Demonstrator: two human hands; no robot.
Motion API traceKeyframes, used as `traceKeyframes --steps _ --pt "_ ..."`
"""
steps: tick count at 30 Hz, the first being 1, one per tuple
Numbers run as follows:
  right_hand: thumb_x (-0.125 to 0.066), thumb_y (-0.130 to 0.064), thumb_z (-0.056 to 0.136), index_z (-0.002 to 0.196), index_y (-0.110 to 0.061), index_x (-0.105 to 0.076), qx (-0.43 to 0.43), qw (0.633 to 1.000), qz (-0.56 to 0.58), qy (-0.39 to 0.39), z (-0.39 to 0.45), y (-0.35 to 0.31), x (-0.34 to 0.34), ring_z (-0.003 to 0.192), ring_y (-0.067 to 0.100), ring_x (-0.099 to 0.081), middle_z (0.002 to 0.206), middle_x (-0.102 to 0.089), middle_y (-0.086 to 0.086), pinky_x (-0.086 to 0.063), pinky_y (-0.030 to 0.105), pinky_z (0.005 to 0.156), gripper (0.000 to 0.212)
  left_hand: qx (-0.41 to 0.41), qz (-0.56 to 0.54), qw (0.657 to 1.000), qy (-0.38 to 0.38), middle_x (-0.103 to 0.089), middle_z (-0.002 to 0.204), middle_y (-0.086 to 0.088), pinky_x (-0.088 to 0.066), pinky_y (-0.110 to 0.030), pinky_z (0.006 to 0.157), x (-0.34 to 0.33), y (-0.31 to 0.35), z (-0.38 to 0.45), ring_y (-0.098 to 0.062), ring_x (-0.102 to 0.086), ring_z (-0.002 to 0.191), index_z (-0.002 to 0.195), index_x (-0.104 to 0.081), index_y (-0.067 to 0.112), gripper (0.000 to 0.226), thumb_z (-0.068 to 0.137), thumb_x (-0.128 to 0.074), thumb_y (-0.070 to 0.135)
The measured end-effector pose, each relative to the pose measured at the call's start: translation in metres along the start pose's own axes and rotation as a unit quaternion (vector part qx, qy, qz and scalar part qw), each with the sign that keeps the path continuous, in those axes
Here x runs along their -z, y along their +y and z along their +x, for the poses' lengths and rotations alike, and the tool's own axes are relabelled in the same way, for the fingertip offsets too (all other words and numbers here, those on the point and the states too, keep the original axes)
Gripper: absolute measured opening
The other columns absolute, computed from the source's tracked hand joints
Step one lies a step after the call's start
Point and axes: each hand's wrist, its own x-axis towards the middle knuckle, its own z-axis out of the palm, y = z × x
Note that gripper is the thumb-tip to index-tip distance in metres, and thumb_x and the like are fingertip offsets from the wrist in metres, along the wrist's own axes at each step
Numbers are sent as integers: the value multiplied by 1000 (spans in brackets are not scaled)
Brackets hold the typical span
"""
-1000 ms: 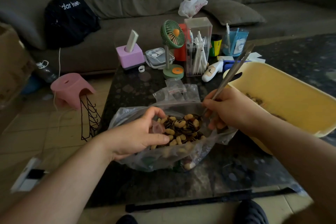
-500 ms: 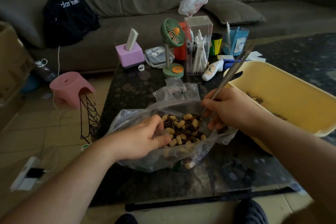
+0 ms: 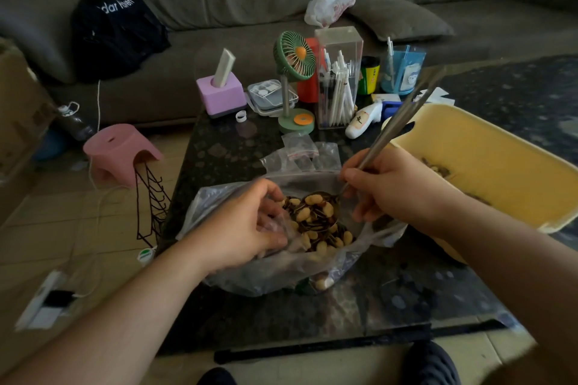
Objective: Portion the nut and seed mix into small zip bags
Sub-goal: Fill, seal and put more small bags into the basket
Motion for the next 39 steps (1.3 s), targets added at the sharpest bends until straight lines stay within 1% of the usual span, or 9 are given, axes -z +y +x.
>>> traceKeyframes --steps 10,15,18,20,22,24,31,36,39 --pt "-58 -21 106 103 -17 -71 -1 999 -5 -35 0 0 0 72 26 -78 92 -76 9 -60 26 59 14 12 -108 993 41 -73 109 1 -64 -44 91 -13 1 6 -16 -76 97 112 -61 31 42 89 -80 3" --pt "-58 -20 106 105 -14 -70 -10 1000 17 -19 1 0 0 71 27 -78 89 -77 10 -60 27 57 13 26 -104 991 77 -76 96 12 -62 -45 94 -26 1 9 -8 -74 93 100 -67 35 24 89 -83 20" --pt "-58 -19 106 106 -14 -69 -20 999 30 -2 2 0 2 70 28 -78 81 -77 7 -62 30 59 12 32 -49 993 100 -75 100 19 -62 -37 93 -27 9 6 3 -71 95 109 -69 41 12 98 -73 37" --pt "-59 -21 106 105 -16 -69 -20 999 25 7 2 0 3 71 26 -78 81 -77 5 -64 33 62 11 31 -19 995 88 -72 108 23 -59 -24 89 -26 17 1 8 -67 96 123 -67 41 33 92 -75 50" --pt "-59 -22 105 105 -18 -69 -16 1000 23 11 1 0 4 71 25 -78 82 -78 4 -64 33 64 11 14 57 995 83 -66 123 25 -46 -7 83 -29 21 -1 11 -59 102 140 -59 39 72 76 -84 62" --pt "-59 -23 105 104 -19 -70 -7 1000 16 10 0 -1 3 71 23 -78 83 -78 4 -64 33 64 11 -5 123 987 101 -63 136 21 -35 -2 78 -33 23 -1 10 -53 110 149 -52 38 92 69 -86 68" --pt "-60 -26 105 101 -19 -71 32 999 -13 23 -6 -5 -4 68 19 -78 82 -78 3 -67 40 68 13 -23 126 979 159 -67 128 20 -36 7 69 -37 28 -1 15 -50 96 145 -59 36 82 72 -87 64" --pt "-59 -27 106 101 -25 -70 52 997 -56 27 -9 -7 -4 68 16 -77 83 -77 1 -67 40 70 13 -3 79 988 130 -70 124 24 -45 -6 86 -35 23 -1 10 -62 109 141 -62 40 81 69 -90 64" --pt "-59 -28 105 101 -26 -70 55 997 -58 25 -11 -9 -5 68 15 -77 84 -77 1 -66 41 72 12 0 81 988 135 -69 115 26 -47 -7 84 -36 24 -2 13 -61 102 134 -65 41 71 71 -90 60"
